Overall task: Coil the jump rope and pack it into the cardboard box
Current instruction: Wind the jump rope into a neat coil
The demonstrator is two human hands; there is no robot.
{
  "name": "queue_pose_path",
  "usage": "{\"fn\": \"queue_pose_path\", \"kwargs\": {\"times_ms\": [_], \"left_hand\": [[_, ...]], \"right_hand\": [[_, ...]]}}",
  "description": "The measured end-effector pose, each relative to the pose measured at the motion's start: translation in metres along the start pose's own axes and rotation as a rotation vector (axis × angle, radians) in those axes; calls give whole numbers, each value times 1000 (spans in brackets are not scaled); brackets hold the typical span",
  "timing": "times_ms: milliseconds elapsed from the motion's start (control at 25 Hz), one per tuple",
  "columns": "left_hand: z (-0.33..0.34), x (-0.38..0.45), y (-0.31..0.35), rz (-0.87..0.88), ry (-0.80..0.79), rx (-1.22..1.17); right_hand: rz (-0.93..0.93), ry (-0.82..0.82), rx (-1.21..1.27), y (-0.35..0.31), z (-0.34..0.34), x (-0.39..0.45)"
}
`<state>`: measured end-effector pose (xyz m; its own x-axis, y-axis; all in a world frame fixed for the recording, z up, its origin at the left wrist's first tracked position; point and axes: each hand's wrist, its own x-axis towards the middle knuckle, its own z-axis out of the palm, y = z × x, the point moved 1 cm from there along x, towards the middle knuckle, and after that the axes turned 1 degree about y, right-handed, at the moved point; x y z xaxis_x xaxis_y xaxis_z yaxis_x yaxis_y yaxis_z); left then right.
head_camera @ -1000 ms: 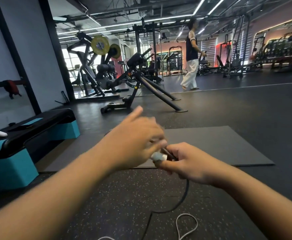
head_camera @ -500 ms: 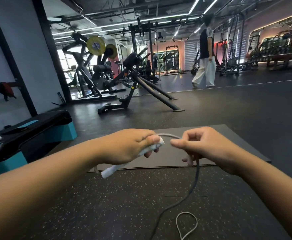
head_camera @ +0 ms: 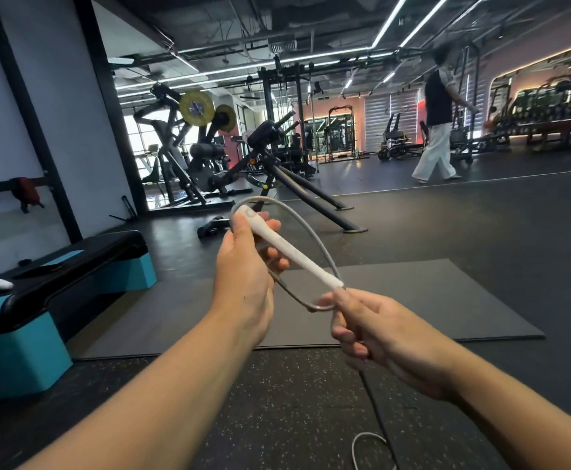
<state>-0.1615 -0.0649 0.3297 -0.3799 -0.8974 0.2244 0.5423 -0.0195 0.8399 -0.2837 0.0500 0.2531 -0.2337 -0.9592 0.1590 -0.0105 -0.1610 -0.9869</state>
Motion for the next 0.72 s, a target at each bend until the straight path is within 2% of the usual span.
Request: {"fn": "queue_pose_path", "kwargs": {"times_ms": [160, 320, 400, 440, 520, 560, 600, 640, 720], "left_hand": [[-2, 1, 3, -16, 22, -8], [-19, 1, -1, -74, -4, 85], [-33, 5, 8, 55, -18, 355], [-36, 7, 18, 222, -61, 598], [-30, 8, 38, 663, -281, 1080], [-20, 8, 44, 781, -468, 1287], [-6, 6, 46, 790, -667, 1489], [7, 3, 42, 729, -839, 1679], [23, -3, 31, 513, -1034, 1867]], "right_hand": [[-165, 156, -92, -11, 7, 6], [-182, 192, -110, -17, -1, 7], [-162, 190, -209, -20, -6, 6], [-159, 180, -283, -22, -9, 6], [-174, 142, -448, -26, -11, 6], [-187, 118, -525, -28, -10, 6], [-202, 92, -599, -31, -9, 7], [-216, 65, -676, -34, -7, 6], [-235, 17, -821, -38, -2, 4]]}}
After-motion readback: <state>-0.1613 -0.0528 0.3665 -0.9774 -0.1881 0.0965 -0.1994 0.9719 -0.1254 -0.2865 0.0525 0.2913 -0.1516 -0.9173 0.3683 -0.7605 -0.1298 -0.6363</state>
